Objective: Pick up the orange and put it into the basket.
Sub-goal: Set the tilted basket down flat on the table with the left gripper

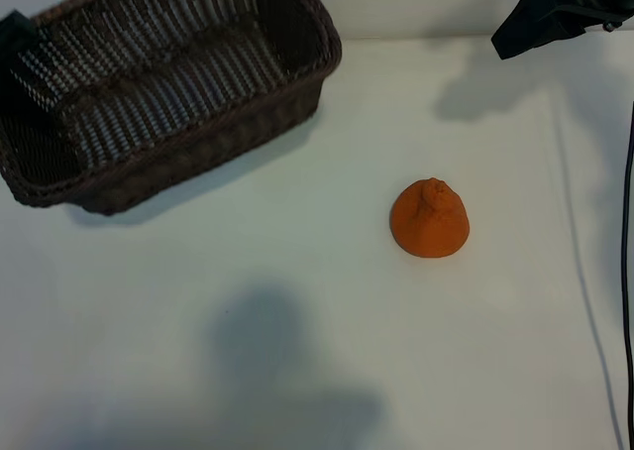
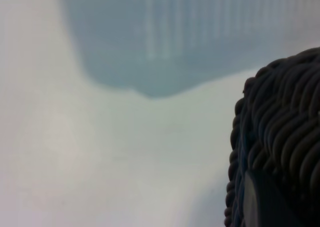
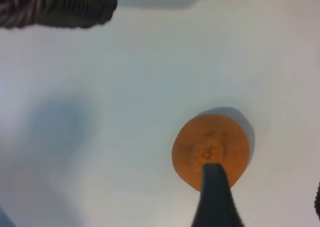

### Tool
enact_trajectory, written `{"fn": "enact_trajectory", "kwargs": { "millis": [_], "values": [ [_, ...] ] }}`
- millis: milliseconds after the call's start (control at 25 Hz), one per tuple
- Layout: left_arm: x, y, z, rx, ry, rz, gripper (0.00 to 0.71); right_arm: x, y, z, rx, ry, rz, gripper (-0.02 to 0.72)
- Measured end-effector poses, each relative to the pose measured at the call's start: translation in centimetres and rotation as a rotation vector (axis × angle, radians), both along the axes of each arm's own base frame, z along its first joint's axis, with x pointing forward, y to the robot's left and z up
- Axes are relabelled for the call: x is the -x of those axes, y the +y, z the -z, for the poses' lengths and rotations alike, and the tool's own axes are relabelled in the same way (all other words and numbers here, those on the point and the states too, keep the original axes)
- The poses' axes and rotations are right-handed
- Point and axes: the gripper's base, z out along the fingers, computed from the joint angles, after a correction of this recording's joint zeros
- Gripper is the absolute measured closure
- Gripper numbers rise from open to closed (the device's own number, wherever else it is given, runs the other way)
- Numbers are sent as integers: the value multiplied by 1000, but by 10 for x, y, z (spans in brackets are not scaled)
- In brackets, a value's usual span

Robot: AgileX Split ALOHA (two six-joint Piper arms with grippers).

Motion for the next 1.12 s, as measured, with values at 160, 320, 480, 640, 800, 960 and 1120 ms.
{"fn": "enact_trajectory", "kwargs": {
  "millis": [160, 320, 480, 640, 800, 960, 1120],
  "values": [
    [0, 2, 0, -32, 1, 15, 550, 0, 0, 0, 0, 0, 0, 241],
    [1, 4, 1, -53, 0, 33, 550, 0, 0, 0, 0, 0, 0, 241],
    [1, 4, 1, -56, -11, 56, 550, 0, 0, 0, 0, 0, 0, 241],
    [1, 4, 1, -60, -19, 77, 551, 0, 0, 0, 0, 0, 0, 241],
    [1, 2, 1, -64, -26, 98, 551, 0, 0, 0, 0, 0, 0, 241],
    [-2, -10, 3, -62, -24, 143, 551, 0, 0, 0, 0, 0, 0, 241],
    [-8, -22, 11, -56, -7, 181, 551, 0, 0, 0, 0, 0, 0, 241]
  ]
}}
